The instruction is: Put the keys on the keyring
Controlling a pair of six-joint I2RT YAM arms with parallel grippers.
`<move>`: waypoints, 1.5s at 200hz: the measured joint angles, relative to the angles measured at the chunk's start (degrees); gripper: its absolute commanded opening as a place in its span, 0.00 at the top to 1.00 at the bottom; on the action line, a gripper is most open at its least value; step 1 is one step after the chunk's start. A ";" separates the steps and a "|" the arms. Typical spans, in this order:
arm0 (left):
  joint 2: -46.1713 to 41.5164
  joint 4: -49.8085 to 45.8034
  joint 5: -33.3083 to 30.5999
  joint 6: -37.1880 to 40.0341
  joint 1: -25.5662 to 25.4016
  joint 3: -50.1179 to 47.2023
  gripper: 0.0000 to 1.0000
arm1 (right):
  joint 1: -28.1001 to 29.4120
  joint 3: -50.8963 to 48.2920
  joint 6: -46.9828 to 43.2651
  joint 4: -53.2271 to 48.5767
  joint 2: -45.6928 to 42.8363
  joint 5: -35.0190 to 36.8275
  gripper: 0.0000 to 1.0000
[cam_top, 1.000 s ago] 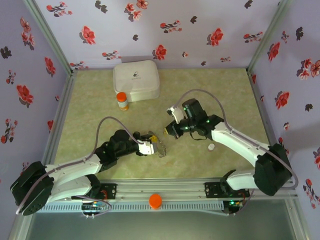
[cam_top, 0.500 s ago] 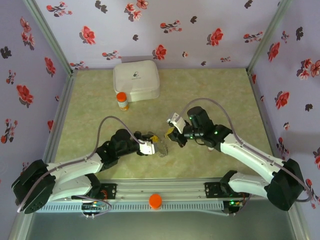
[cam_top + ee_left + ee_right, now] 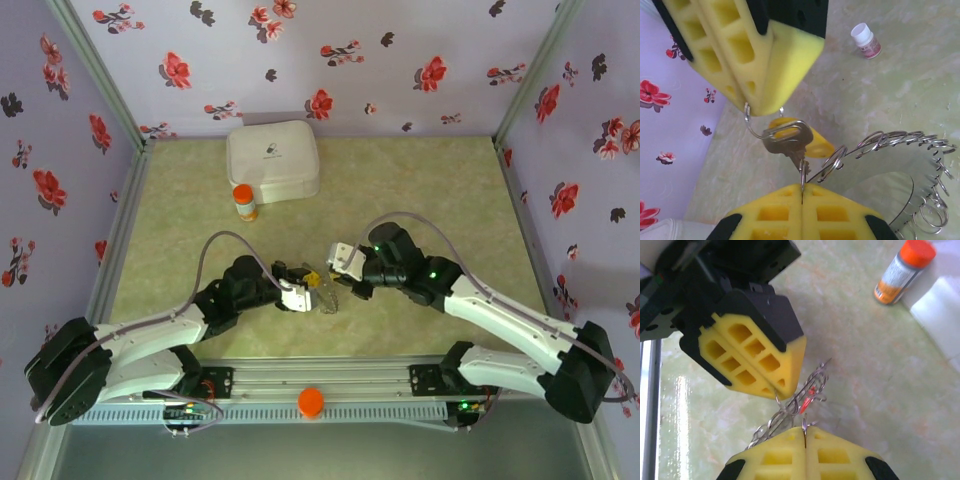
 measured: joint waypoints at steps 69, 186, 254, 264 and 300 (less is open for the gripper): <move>1.14 1.40 1.95 -0.33 -0.11 0.61 1.00 | 1.01 -1.79 -4.87 1.64 -1.11 -0.31 1.00; 1.18 -1.42 7.13 -4.79 -0.11 1.62 1.00 | 6.75 -3.21 -17.94 1.16 -3.19 7.21 1.00; 1.18 -1.57 6.91 -4.72 -0.11 1.62 1.00 | 7.34 -3.21 -18.60 -0.52 -4.07 9.38 1.00; 1.18 -1.57 6.75 -4.59 -0.11 1.62 1.00 | 7.34 -3.21 -18.16 -1.18 -4.42 9.40 1.00; 1.18 -1.57 6.73 -4.55 -0.11 1.62 1.00 | 7.34 -3.21 -17.09 -2.67 -4.63 8.52 1.00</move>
